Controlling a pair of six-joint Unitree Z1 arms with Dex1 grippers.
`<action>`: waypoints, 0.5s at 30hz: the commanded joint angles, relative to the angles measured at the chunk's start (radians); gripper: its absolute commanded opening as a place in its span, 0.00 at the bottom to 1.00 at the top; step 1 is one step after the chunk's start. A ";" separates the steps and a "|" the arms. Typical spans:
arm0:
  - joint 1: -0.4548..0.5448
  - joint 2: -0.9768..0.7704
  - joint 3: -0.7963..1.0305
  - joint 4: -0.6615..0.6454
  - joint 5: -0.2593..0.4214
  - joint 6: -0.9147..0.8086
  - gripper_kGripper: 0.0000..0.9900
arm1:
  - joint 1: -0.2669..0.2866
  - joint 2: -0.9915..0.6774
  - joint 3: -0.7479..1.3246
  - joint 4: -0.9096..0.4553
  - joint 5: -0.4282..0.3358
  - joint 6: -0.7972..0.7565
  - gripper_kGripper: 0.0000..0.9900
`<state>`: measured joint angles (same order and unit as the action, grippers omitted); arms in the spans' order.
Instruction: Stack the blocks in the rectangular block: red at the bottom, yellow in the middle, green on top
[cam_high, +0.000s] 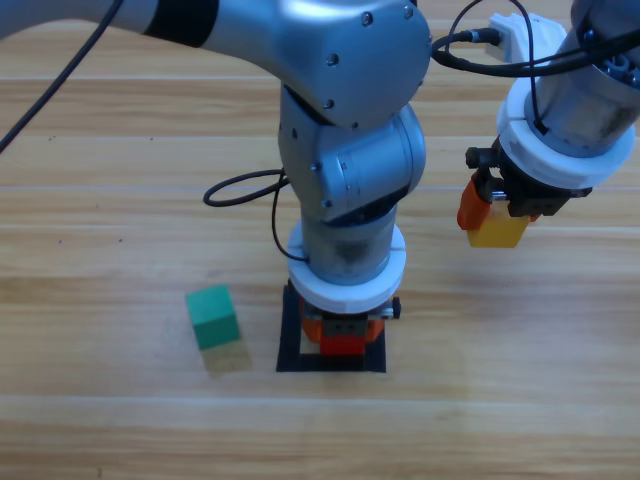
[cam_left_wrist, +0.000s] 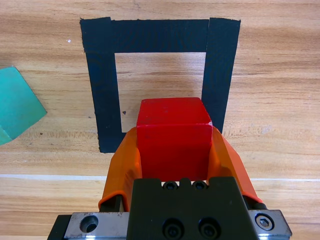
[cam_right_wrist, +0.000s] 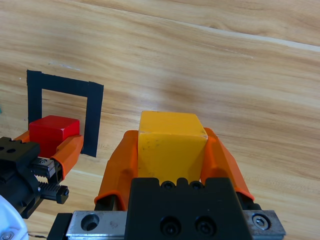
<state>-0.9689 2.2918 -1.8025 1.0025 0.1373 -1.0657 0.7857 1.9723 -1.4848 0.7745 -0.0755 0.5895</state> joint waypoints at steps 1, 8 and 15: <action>-0.005 0.051 0.015 -0.012 0.005 -0.014 0.23 | 0.021 0.040 0.017 0.009 0.002 -0.002 0.16; 0.003 0.054 0.018 -0.012 0.010 -0.011 0.23 | 0.021 0.042 0.017 0.009 0.002 -0.004 0.16; 0.009 0.054 0.029 -0.015 0.012 -0.011 0.23 | 0.021 0.042 0.015 0.009 0.000 -0.004 0.16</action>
<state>-0.9688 2.2920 -1.8007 1.0002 0.1374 -1.0657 0.7857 1.9724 -1.4848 0.7745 -0.0755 0.5893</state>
